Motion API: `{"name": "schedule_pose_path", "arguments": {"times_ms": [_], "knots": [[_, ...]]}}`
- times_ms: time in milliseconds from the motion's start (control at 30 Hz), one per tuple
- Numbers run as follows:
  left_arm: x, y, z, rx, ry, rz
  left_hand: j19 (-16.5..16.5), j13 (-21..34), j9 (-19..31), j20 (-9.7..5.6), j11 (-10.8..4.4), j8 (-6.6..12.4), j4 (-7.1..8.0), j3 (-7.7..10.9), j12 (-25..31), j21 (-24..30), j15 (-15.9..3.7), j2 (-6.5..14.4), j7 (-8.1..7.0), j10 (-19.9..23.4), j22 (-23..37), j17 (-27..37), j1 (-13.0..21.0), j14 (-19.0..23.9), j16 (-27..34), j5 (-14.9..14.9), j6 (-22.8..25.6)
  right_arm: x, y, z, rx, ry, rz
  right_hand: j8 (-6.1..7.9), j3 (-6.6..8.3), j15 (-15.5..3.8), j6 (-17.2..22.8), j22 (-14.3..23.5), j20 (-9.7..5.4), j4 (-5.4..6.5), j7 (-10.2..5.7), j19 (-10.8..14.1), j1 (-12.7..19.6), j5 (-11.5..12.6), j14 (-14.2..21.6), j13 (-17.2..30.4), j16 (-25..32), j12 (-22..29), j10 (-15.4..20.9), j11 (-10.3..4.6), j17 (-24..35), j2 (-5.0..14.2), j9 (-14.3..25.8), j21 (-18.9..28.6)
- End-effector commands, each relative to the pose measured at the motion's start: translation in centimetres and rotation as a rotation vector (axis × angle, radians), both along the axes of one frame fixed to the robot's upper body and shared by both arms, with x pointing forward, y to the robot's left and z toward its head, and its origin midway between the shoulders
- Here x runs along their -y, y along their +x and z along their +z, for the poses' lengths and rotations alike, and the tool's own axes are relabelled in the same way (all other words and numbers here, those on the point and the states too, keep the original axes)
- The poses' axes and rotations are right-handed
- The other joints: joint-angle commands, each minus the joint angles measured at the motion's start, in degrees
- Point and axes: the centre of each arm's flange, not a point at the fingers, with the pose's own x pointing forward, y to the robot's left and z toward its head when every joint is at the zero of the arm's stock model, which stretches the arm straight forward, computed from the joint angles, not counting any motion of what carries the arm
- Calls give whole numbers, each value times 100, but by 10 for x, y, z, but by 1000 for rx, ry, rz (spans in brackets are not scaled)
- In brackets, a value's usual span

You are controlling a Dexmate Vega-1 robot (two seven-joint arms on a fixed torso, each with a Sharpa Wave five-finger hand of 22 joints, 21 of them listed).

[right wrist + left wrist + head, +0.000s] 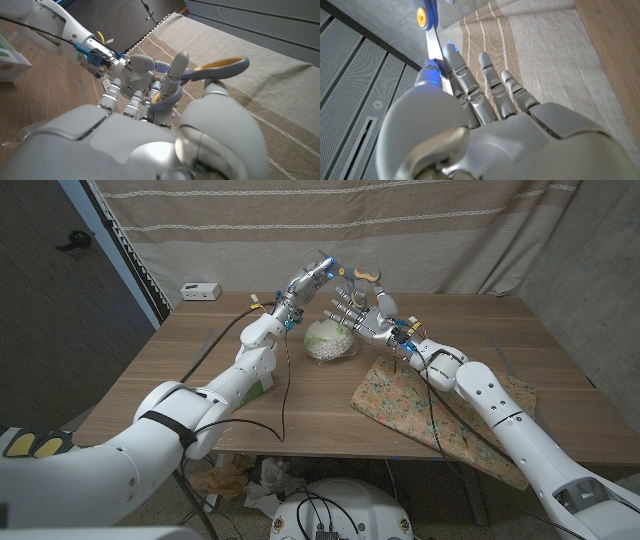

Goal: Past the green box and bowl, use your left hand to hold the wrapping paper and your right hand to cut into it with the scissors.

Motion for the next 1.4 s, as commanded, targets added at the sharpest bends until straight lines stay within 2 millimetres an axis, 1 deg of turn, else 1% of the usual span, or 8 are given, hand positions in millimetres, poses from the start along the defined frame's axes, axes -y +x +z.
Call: {"name": "schedule_pose_path", "arguments": {"times_ms": [33,167,267,433,700,1267,1333,1400], "knots": [[-3,1,-2,-9,7,-72,-37,102,45,-8,37,77,-117,198,80,35,-731,369,-11,8,12,59,430,63,1,5,69,4,6,-6,19,-14,-19,-456,-84,61,-899,7,24,128,-468,-44,-277,1,21,-10,6,87,88,-17,0,208,-397,34],[-6,0,-3,-7,-8,-69,-33,143,51,-21,34,104,-114,220,108,41,-731,354,-10,2,15,77,435,52,-19,-3,95,6,7,-8,48,-20,-26,-614,-124,83,-899,5,31,149,-522,-52,-339,-28,37,-15,6,113,111,-18,-9,232,-566,31],[-8,-1,-4,-5,-15,-64,-28,155,54,-32,33,132,-117,248,116,47,-730,344,28,-7,17,92,448,43,-35,-17,125,7,7,-10,72,-15,-26,-953,-72,168,-1036,2,50,-13,-466,-162,-139,-78,-24,-27,-32,112,53,7,-37,254,-885,-4],[-9,-3,-4,0,-21,-58,-28,174,44,-29,36,138,-104,284,131,53,-728,337,20,-17,19,113,446,32,-56,-35,106,5,7,-12,102,-5,7,-1199,-14,316,-1056,4,60,-133,-396,-293,4,-181,-168,-33,-60,82,-72,149,-44,289,-1144,-27],[-10,-3,-6,-3,-17,-61,-25,185,14,-24,33,146,-93,341,138,64,-726,324,31,-42,22,142,444,11,-84,-62,101,2,6,-13,135,-53,7,-1451,-125,471,-1052,8,67,-56,-310,-450,-236,-344,-294,-32,-49,71,-169,356,-26,217,-1407,-31],[-12,-3,-9,1,3,-66,-44,219,-1,-3,34,154,-55,423,155,73,-726,295,-1,-99,27,191,399,-30,-112,-82,38,-5,7,-19,156,-86,1,-1767,-249,610,-864,16,72,203,-85,-598,-783,-739,-331,-26,-9,125,-144,456,3,322,-1795,-18],[-12,-3,-10,1,2,-68,-47,220,-6,0,34,153,-52,435,154,74,-725,291,6,-109,27,198,396,-31,-113,-84,30,-5,7,-19,162,-90,-11,-1792,-248,604,-871,16,69,190,-104,-612,-777,-755,-346,-26,-16,117,-169,434,-2,313,-1817,-19],[-12,-3,-11,-1,0,-66,-44,220,-7,-4,34,162,-52,444,155,77,-726,287,-2,-112,27,203,395,-32,-113,-85,43,-4,7,-19,170,-99,-23,-1954,-92,609,-966,10,59,-31,-134,-653,-470,-819,-397,-27,-32,96,-263,319,-32,366,-1954,-7]]}}
